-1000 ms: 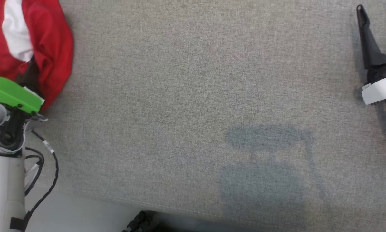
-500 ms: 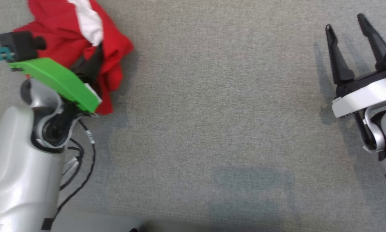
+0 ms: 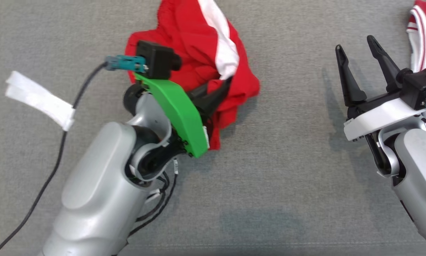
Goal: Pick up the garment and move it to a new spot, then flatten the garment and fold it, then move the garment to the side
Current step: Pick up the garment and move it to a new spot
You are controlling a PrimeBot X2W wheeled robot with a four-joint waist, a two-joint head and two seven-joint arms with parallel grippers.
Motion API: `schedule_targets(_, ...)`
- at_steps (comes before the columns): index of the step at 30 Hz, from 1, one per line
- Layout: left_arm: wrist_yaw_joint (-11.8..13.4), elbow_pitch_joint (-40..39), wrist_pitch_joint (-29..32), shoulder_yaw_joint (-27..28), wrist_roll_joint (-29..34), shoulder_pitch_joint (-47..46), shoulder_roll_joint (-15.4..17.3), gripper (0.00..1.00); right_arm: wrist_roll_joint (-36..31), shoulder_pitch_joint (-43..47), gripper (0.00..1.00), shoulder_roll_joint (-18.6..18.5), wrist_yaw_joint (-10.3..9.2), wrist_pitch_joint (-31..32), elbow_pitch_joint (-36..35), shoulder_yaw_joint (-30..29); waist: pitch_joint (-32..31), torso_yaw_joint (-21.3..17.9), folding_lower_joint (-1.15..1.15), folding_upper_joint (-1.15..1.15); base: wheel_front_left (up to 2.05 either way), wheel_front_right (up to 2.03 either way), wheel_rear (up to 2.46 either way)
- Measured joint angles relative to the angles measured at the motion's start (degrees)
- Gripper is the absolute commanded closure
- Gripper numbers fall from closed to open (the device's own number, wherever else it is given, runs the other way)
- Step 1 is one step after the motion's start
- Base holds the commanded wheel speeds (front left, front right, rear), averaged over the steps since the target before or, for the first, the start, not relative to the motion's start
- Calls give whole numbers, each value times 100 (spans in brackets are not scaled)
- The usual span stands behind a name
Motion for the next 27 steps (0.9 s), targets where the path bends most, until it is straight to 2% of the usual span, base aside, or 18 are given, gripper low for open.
schedule_targets(9,45,176,116,-497,48,-83,-78,100,1,59,0,169,24,-33,179,64,-169,-488,0,0,0,0,0)
schedule_targets(16,437,610,48,-538,311,-180,-77,100,1,52,0,506,101,-77,198,234,-263,-966,0,0,0,0,0)
schedule_targets(22,780,956,-281,-425,656,-691,-74,100,52,54,0,848,154,-84,314,375,-269,-1506,0,0,0,0,0)
schedule_targets(23,824,991,-334,-387,691,-733,-74,96,52,54,0,898,177,-84,354,404,-267,-1584,0,0,0,0,0)
schedule_targets(25,867,1109,-412,-346,697,-799,-74,73,52,58,0,969,202,-85,424,441,-264,-1742,0,0,0,0,0)
schedule_targets(26,868,1163,-456,-347,697,-809,-74,56,52,61,0,983,202,-85,463,442,-264,-1817,0,0,0,0,0)
schedule_targets(27,868,1224,-475,-364,697,-810,-74,13,52,63,0,990,202,-86,505,441,-266,-1891,0,0,0,0,0)
